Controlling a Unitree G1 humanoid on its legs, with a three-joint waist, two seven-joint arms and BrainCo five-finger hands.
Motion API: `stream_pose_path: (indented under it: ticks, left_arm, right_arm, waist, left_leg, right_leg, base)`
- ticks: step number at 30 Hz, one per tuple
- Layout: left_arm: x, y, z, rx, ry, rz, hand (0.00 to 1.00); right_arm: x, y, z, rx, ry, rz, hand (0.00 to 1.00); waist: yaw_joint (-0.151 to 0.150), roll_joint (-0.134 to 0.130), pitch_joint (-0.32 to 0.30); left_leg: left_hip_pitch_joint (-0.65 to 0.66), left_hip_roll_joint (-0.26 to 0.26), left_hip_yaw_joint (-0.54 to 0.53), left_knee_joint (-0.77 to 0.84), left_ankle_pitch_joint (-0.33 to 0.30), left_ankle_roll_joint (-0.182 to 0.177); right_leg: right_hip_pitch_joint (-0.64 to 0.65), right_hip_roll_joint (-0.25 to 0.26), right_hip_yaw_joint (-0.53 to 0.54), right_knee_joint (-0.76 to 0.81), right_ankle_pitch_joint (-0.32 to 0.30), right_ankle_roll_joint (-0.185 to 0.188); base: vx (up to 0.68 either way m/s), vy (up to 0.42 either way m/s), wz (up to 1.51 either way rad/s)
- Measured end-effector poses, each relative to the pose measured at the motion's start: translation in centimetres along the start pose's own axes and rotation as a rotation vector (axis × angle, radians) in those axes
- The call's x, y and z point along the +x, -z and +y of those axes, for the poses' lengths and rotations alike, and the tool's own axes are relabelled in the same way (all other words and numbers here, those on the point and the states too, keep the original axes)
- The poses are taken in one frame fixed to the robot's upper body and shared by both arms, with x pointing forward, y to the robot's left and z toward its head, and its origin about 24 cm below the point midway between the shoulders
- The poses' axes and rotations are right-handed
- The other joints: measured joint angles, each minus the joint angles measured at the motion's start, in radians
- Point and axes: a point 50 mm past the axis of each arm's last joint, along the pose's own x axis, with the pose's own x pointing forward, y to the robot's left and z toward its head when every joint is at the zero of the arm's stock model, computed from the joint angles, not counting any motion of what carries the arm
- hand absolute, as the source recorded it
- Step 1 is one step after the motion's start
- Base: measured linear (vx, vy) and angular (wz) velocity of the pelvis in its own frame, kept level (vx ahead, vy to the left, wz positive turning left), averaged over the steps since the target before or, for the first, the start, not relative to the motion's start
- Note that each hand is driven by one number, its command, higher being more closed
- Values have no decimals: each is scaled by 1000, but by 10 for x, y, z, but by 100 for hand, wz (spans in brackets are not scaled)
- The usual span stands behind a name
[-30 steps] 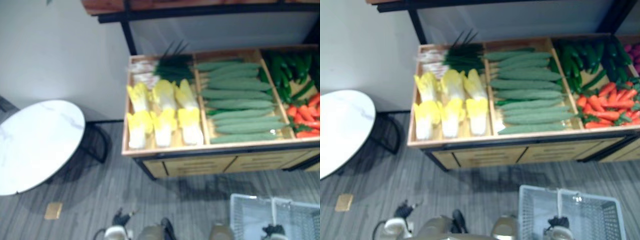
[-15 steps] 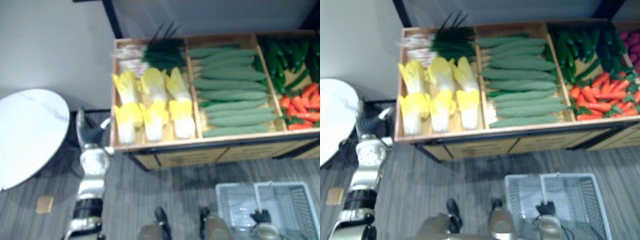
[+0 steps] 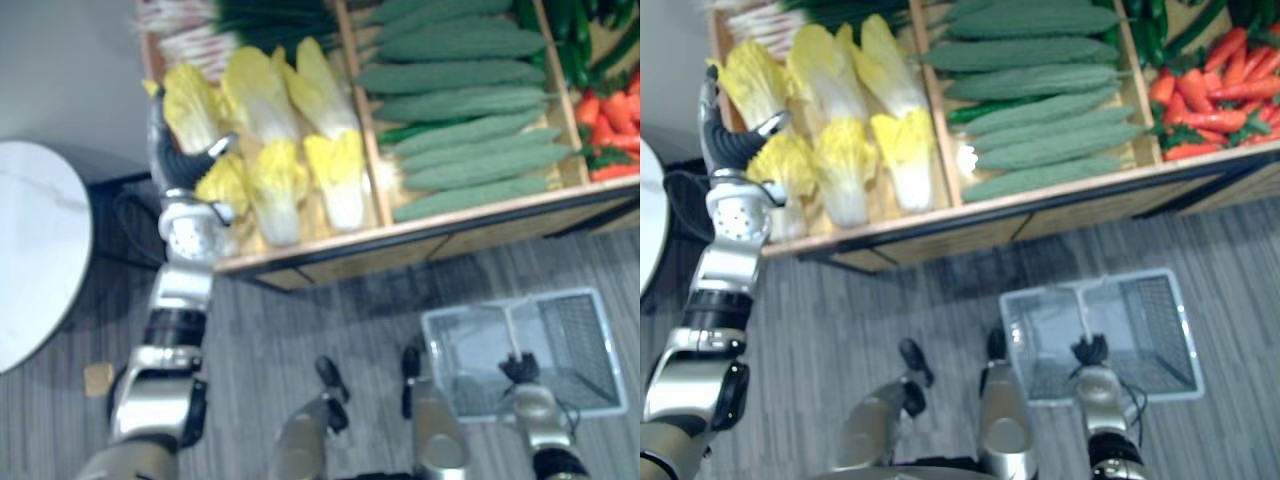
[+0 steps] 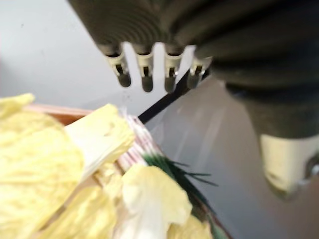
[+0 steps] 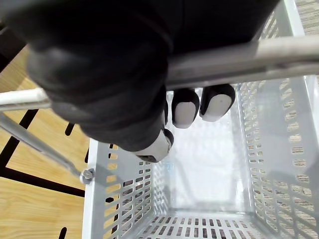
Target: Pick vegetable in the basket
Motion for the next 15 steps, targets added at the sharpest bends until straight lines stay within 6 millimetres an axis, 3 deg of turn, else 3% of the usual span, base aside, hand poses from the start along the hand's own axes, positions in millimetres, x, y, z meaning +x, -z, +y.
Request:
stream_pose_path:
  ticks: [15]
  left_arm:
    - [-10,20,-19,173,140,49,0]
  right_arm:
    - [0,-5,0,3,32,-25,100]
  waist:
    - [3,4,30]
  left_leg:
    - [7,-5,23,-1,1,-2]
  right_leg:
    - [-24,-11,23,41,-5,-4]
  base:
    - [22,-12,-3]
